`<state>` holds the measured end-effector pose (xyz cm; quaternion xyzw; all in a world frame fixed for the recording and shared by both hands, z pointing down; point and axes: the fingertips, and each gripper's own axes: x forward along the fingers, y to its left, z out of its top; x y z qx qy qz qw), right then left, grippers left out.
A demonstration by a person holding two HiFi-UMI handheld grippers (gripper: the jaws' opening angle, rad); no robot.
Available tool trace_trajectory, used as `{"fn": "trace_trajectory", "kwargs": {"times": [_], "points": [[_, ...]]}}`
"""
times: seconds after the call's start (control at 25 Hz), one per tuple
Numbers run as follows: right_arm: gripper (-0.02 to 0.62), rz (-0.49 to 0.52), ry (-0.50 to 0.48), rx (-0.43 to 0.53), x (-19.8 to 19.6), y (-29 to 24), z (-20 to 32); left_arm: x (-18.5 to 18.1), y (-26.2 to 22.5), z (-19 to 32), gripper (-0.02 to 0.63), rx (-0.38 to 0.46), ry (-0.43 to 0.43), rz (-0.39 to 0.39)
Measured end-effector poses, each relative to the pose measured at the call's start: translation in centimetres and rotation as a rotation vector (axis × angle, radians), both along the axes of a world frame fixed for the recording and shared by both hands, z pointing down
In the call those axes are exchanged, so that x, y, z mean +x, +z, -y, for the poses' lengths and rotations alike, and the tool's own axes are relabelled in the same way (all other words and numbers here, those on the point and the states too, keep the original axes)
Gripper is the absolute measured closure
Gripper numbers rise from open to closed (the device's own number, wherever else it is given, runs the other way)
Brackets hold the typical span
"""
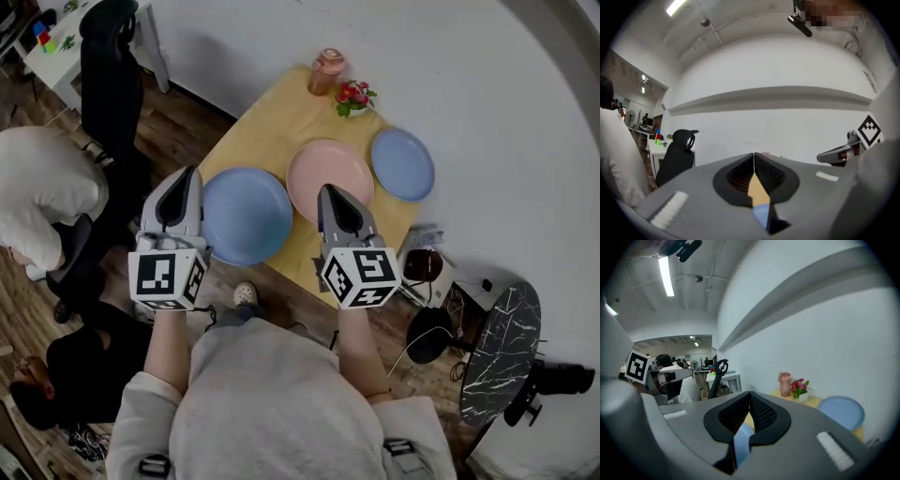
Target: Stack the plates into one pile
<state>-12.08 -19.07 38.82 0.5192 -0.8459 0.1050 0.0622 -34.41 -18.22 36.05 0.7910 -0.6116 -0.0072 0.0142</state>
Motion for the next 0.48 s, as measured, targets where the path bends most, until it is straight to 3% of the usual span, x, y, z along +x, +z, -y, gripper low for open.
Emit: {"fn": "trace_trajectory", "kwargs": {"times": [0.28, 0.48], "points": [[0.589, 0.028, 0.03, -0.321, -1.2, 11.6, -0.9, -1.4, 11.2, 0.4, 0.541, -0.305, 0.045, -0.003], [0.586, 0.053, 0.085, -0.489, -0.9, 17.5, -2.4, -2.3, 17.7, -0.4, 0.474, -0.484, 0.052, -0.005]]}}
